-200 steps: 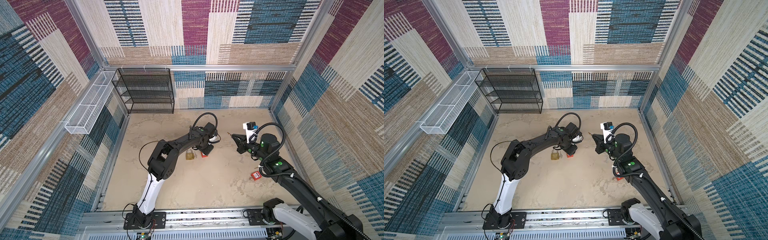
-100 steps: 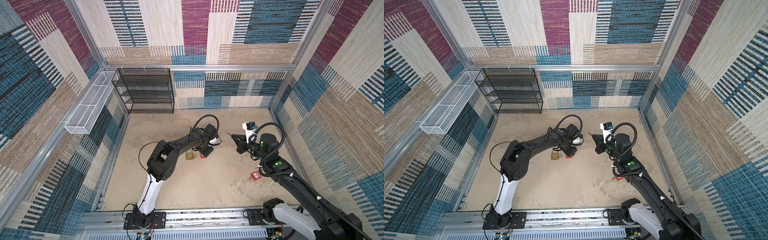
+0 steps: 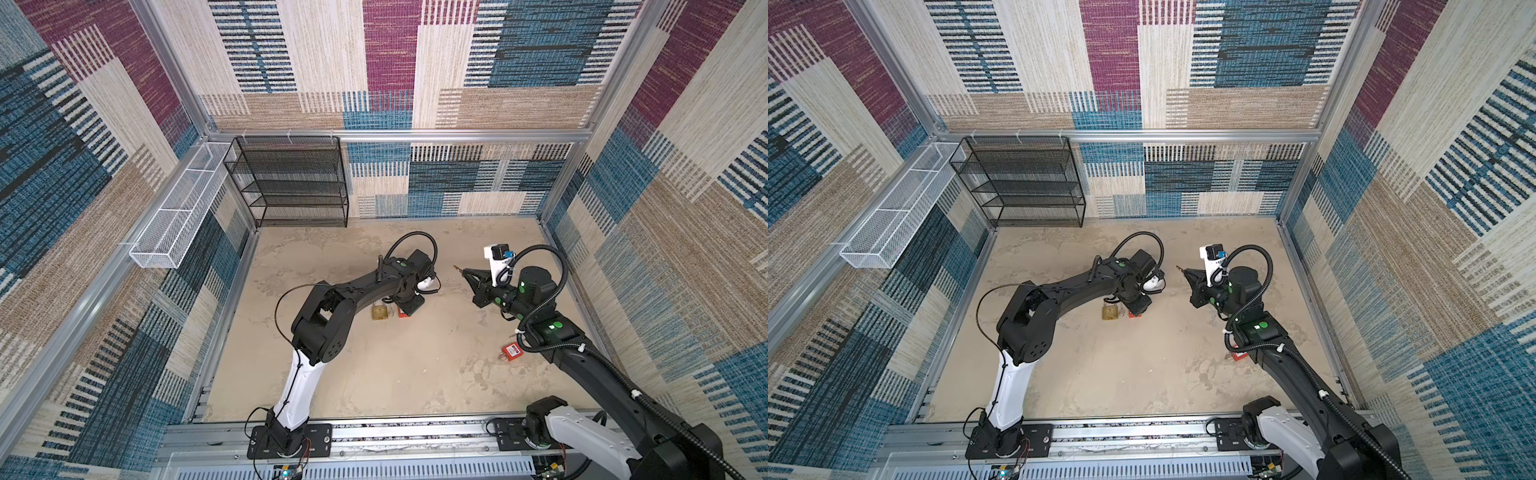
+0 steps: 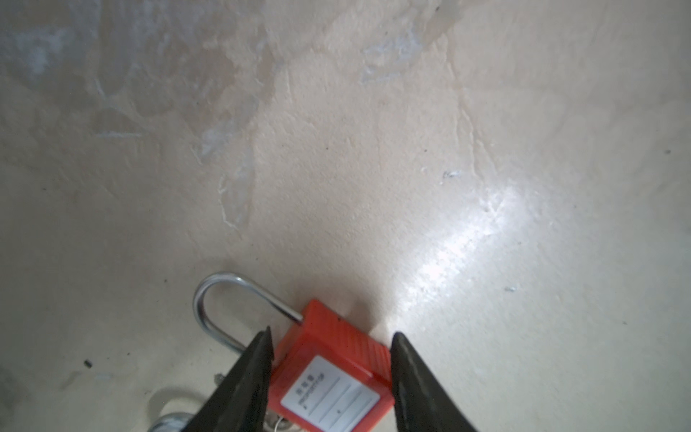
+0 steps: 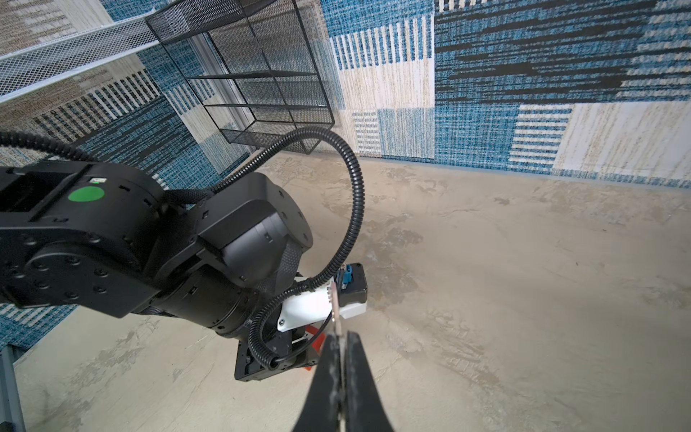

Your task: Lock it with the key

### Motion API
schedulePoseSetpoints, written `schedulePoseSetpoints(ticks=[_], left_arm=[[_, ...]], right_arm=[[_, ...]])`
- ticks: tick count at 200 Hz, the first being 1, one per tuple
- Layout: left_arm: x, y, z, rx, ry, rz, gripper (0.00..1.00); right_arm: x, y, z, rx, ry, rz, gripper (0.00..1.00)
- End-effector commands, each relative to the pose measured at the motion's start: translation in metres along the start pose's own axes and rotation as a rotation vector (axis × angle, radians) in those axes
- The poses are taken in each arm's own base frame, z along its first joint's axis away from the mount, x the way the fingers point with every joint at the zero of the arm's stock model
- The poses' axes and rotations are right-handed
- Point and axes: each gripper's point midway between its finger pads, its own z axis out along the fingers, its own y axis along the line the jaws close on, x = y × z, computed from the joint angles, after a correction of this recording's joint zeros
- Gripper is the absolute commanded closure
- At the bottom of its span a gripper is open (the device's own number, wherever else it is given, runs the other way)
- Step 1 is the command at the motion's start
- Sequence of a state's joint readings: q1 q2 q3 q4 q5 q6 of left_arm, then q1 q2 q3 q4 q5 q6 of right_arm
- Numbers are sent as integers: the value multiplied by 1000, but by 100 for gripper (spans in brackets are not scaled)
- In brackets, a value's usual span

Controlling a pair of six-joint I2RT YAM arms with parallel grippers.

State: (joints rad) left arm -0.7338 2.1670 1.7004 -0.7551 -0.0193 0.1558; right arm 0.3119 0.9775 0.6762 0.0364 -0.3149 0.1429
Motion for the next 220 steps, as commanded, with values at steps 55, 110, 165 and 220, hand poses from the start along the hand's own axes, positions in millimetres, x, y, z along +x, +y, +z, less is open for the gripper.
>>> schedulePoseSetpoints(ticks=[55,110,165,220], left_arm=[[-10,-4,-21,27,-47,3,47],[-29,-1,-54,17,-199,-11,45],[-16,5,-81,76,-309,-107,44],[23,10,-106,84,-331,-169,44]], right_arm=[[-8,-2,-1,10,-28,32,100],[-6,-4,2,18,-16,96,100],[58,-30,29,90,102,344,100],[103,-30,62,40,202,539,100]])
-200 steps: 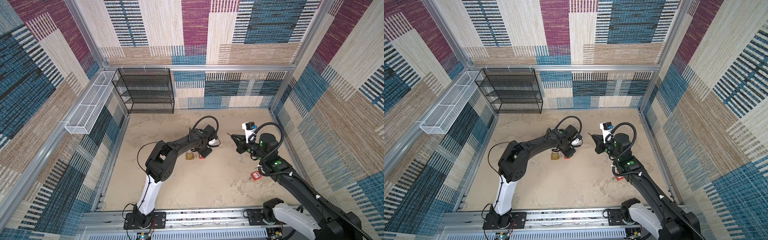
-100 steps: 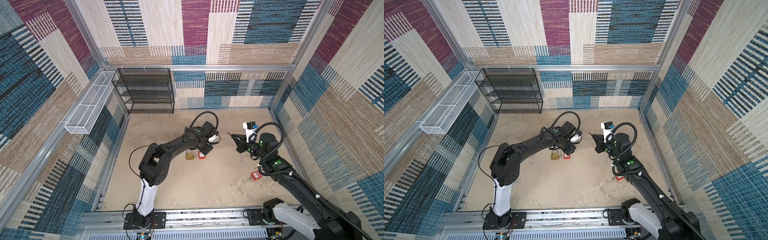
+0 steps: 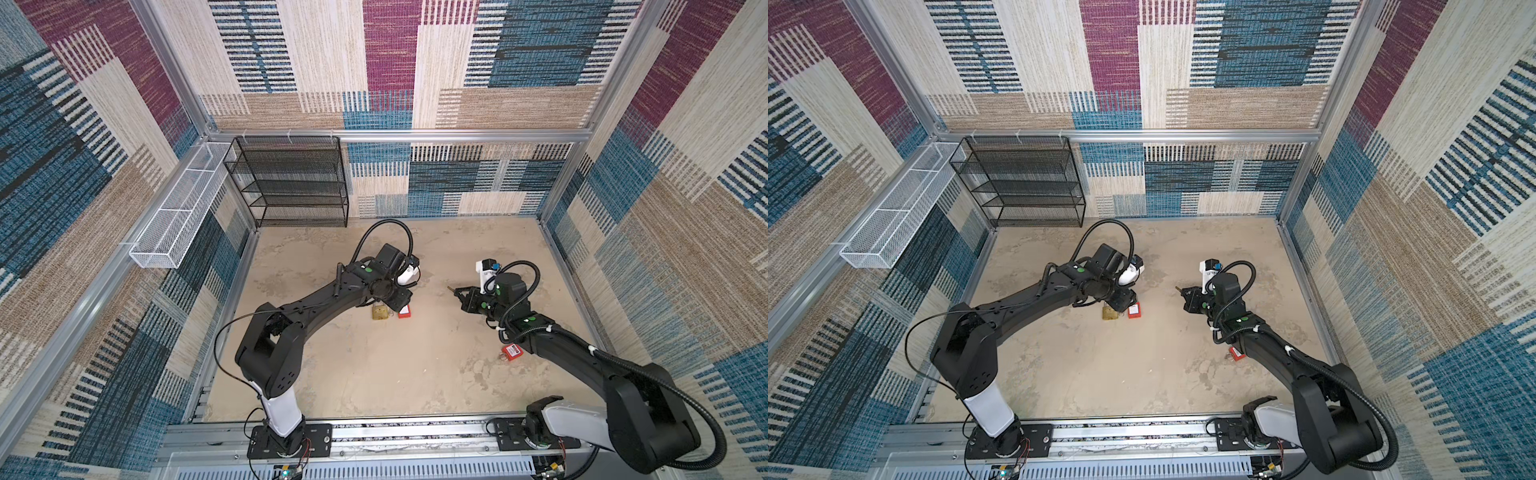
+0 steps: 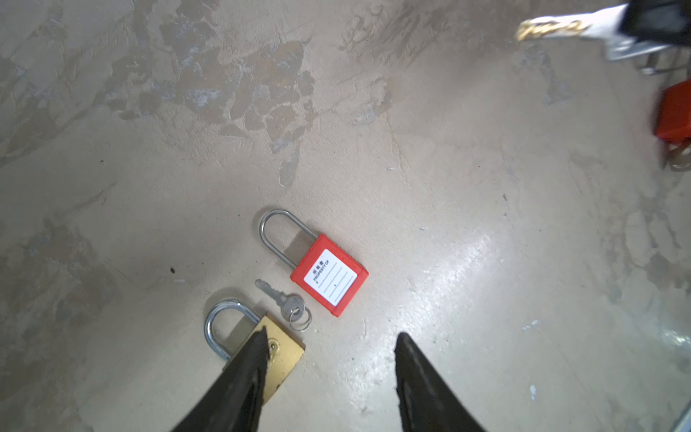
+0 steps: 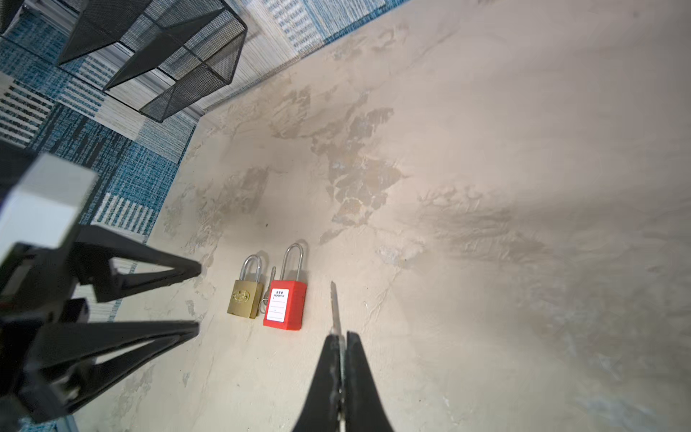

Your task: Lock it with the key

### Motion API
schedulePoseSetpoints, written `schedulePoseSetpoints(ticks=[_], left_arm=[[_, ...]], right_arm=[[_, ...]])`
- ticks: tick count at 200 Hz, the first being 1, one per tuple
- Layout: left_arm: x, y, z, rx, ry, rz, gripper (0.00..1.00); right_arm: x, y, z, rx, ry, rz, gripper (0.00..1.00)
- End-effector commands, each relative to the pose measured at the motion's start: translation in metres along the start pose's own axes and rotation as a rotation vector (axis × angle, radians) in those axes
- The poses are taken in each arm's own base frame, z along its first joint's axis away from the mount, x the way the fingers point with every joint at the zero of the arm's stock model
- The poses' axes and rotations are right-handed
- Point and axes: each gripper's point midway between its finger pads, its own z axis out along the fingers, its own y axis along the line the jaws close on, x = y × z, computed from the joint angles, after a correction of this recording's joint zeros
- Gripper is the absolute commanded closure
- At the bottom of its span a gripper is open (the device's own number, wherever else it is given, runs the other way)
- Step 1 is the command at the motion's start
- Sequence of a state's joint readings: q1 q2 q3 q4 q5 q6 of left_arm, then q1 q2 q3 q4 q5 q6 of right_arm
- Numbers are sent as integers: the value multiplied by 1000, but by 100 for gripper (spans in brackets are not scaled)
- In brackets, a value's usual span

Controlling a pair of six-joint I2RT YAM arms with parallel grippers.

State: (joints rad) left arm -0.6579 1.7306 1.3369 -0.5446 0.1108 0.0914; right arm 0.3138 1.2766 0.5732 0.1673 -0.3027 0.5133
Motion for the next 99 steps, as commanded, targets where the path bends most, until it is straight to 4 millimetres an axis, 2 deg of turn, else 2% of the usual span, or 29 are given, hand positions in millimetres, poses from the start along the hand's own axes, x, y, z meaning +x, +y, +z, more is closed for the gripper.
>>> schedulePoseSetpoints(ticks=[1,70,99], left_arm=[[4,0,-12,16,-37,-51,44],[46,6,-46,-23,-75,-150,43],[58,8,-53,-38,-63,-169,43]], right_arm=[[-3,12,12,-80,-13,84,100],[42,38,52,-149,123,156,100],[48,33,58,-118,110,245,100]])
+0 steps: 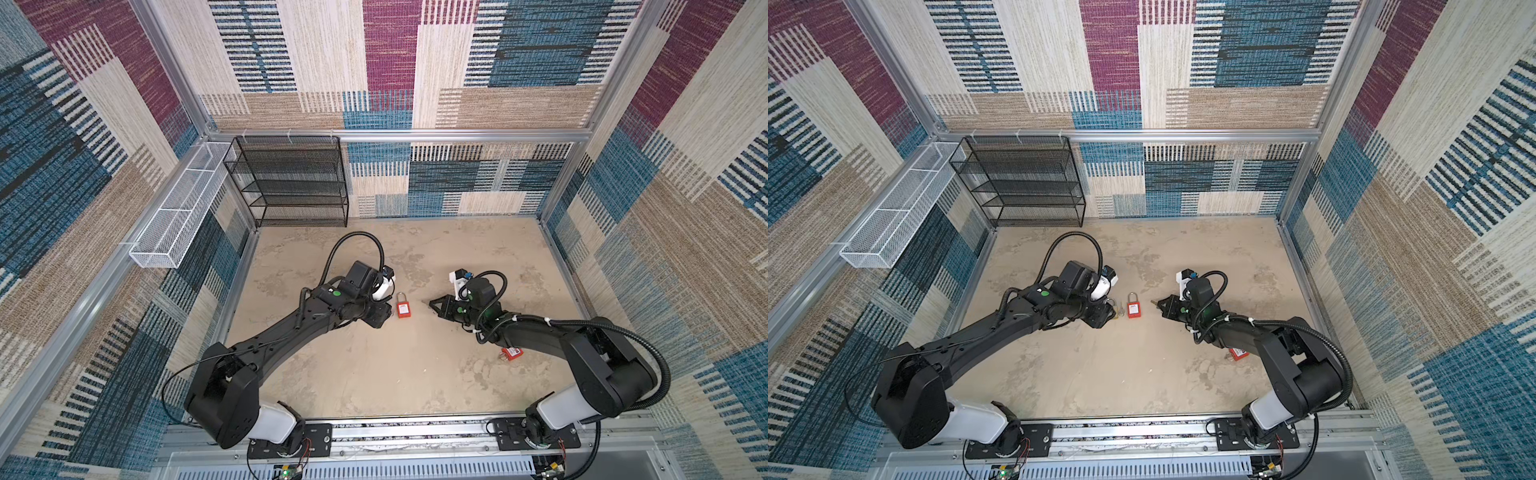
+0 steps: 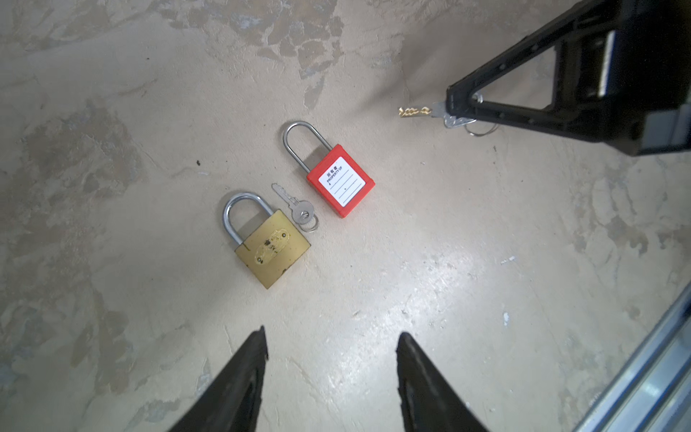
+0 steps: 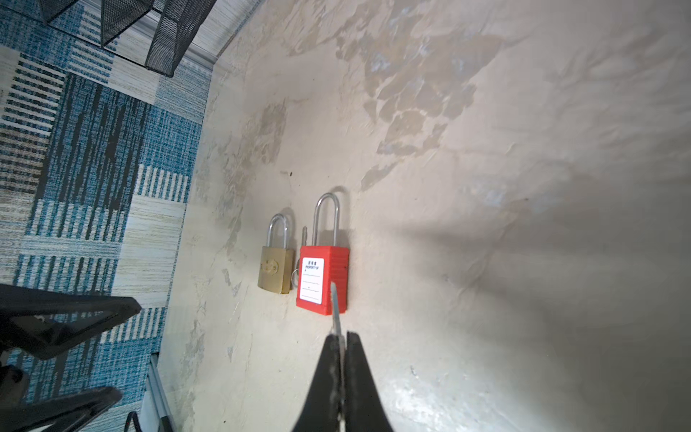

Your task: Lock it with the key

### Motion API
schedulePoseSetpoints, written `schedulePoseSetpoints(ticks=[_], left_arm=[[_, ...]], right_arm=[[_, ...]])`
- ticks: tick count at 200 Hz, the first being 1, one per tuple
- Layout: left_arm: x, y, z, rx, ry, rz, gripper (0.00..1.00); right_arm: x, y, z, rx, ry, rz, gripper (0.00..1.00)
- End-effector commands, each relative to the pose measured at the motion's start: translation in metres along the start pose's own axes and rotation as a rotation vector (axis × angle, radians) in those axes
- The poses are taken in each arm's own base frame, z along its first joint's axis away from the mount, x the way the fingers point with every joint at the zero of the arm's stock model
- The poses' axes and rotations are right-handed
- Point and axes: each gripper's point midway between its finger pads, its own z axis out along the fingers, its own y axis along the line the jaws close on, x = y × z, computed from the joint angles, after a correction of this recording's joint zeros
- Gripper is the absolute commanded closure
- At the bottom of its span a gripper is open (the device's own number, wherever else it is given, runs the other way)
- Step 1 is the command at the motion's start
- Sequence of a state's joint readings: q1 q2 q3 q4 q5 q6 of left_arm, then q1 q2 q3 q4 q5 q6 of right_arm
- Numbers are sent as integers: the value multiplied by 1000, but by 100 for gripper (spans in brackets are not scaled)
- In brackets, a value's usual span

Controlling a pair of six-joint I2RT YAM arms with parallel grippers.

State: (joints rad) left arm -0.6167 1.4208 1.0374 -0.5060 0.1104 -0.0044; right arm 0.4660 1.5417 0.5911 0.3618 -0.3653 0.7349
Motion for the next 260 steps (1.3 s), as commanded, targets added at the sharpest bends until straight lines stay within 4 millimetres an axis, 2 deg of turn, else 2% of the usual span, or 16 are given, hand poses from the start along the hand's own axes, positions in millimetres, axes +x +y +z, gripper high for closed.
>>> schedulePoseSetpoints(ticks=[1,52,167,233,260], left_arm=[[2,3,-7,-14,-12,-45,42],[14,6,-18,-26,-12,-61,42],[18,7,-11,-21,3,-75,42],[21,7,-9,-20,15,-73,42],[23,7,-10,-21,16,-67,42]], right_arm=[[-12,6,3,-27,-70,81,100],[-6,-7,15,-22,-64,175,100],[-5,-8,35,-44,-33,216,100],[3,-18,40,-6,-18,241,100],[2,-17,41,-8,-21,240,91]])
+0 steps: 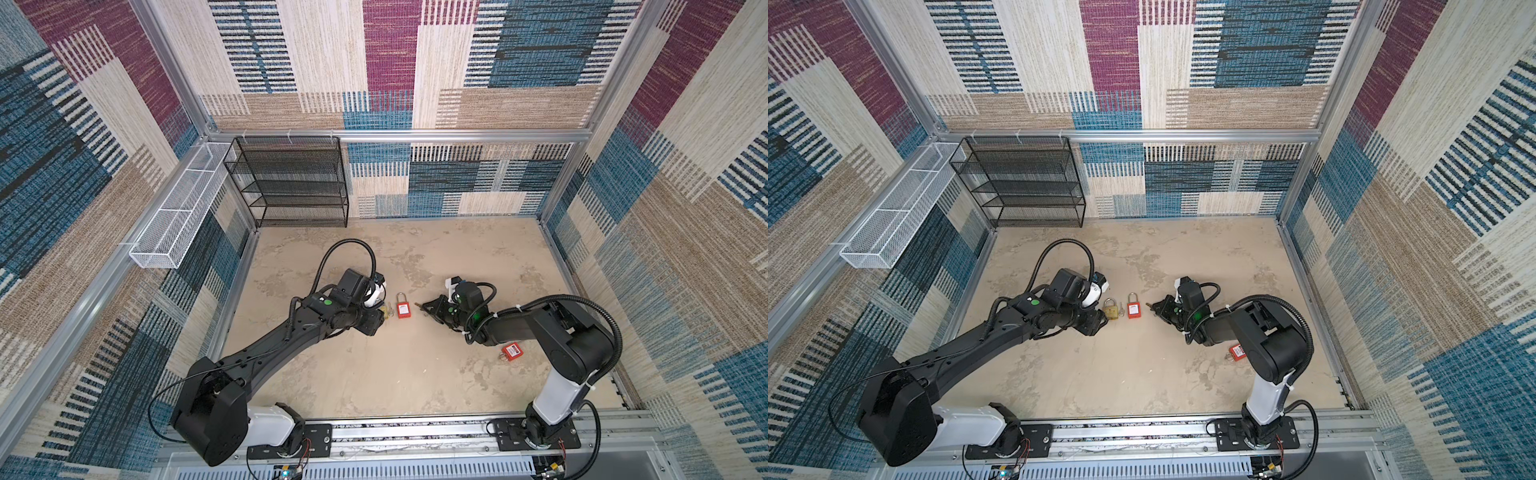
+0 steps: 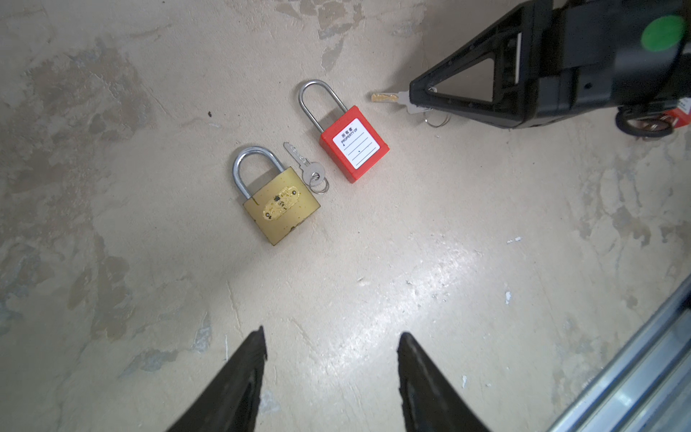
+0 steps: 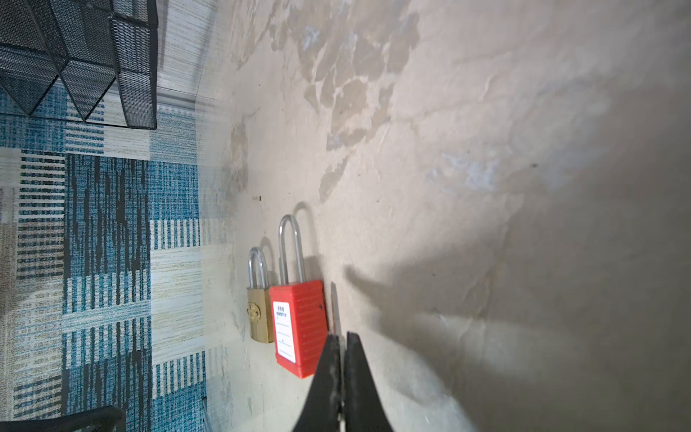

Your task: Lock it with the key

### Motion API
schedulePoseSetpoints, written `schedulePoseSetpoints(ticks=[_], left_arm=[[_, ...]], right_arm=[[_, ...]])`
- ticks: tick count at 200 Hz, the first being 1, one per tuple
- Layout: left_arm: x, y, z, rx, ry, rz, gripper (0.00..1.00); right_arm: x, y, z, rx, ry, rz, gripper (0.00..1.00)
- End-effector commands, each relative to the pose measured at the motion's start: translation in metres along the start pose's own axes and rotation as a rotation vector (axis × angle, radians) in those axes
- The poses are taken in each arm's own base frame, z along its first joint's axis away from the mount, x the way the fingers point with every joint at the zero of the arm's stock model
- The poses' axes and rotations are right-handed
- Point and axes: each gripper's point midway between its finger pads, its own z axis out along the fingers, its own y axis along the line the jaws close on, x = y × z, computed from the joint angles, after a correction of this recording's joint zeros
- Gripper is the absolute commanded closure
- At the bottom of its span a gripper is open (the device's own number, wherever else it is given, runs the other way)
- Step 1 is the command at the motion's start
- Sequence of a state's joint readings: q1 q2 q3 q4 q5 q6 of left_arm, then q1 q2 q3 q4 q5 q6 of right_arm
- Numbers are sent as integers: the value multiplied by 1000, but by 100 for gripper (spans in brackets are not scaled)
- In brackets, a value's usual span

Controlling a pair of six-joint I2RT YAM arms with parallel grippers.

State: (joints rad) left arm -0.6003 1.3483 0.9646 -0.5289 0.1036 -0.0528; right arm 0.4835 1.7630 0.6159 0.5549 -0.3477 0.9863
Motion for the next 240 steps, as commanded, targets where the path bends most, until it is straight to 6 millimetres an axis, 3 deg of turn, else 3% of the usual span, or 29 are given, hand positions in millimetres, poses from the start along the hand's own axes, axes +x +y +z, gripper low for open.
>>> schedulePoseSetpoints(ticks=[1,149,240], left_arm=[[1,1,-2,-4,-5,-3,42],[-2,0,-3,-1,-7,-13,41],[-6,0,-3,3,-10,-17,41]], right_arm=[[-5,6,1,-17,-21,-3,90],[-7,3,-7,50,-34,-38,57],[11,8,-6,4,36,-41,59]])
